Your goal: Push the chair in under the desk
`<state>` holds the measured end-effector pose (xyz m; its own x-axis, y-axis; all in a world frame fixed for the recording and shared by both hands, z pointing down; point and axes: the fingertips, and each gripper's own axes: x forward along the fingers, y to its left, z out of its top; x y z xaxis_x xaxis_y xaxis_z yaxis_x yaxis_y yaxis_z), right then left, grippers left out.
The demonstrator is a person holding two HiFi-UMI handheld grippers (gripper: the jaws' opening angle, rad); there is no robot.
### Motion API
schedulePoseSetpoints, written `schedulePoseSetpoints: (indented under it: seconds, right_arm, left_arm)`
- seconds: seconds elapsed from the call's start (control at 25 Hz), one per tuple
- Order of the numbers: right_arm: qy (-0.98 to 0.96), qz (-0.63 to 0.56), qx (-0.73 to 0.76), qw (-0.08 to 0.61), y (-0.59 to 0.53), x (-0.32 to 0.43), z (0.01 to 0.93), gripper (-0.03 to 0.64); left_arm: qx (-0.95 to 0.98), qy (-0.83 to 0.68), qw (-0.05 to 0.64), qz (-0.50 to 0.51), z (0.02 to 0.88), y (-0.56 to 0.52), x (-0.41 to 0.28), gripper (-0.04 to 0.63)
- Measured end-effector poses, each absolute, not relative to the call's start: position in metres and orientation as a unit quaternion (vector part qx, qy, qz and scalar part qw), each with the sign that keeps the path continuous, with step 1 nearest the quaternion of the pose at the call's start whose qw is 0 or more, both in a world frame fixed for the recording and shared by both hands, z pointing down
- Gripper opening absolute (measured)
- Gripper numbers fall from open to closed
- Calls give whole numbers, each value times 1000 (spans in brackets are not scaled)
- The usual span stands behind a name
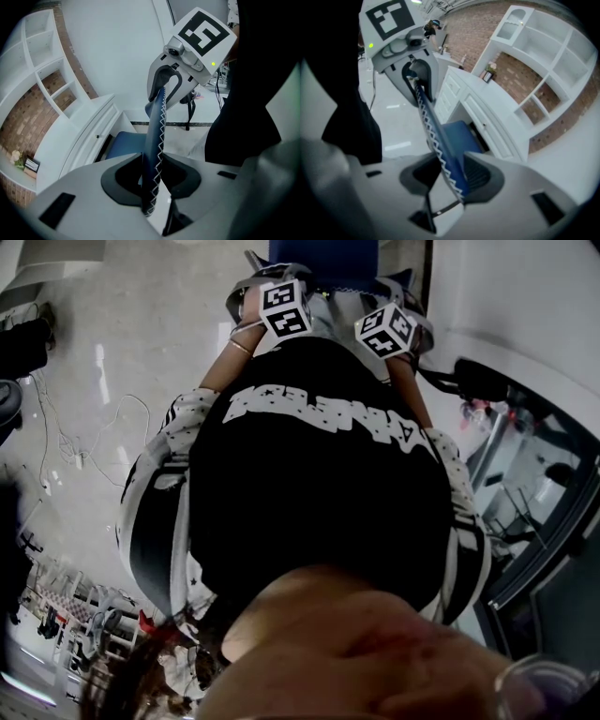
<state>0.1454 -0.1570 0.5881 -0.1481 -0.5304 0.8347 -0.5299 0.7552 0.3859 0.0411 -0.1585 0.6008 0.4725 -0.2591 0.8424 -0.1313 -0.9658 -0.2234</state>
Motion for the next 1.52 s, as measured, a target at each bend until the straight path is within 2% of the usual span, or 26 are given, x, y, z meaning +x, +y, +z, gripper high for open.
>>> schedulePoseSetpoints:
  seconds: [0.72, 1.52]
  right_arm:
    - [-770, 0, 323, 550, -233, 119, 601, 156]
    - [-772, -2, 313, 553, -243, 133, 589, 158]
  left_arm:
    - [-846, 115, 57, -518, 614, -237, 15, 129]
    - [-845, 115, 39, -521, 605, -243, 29, 130]
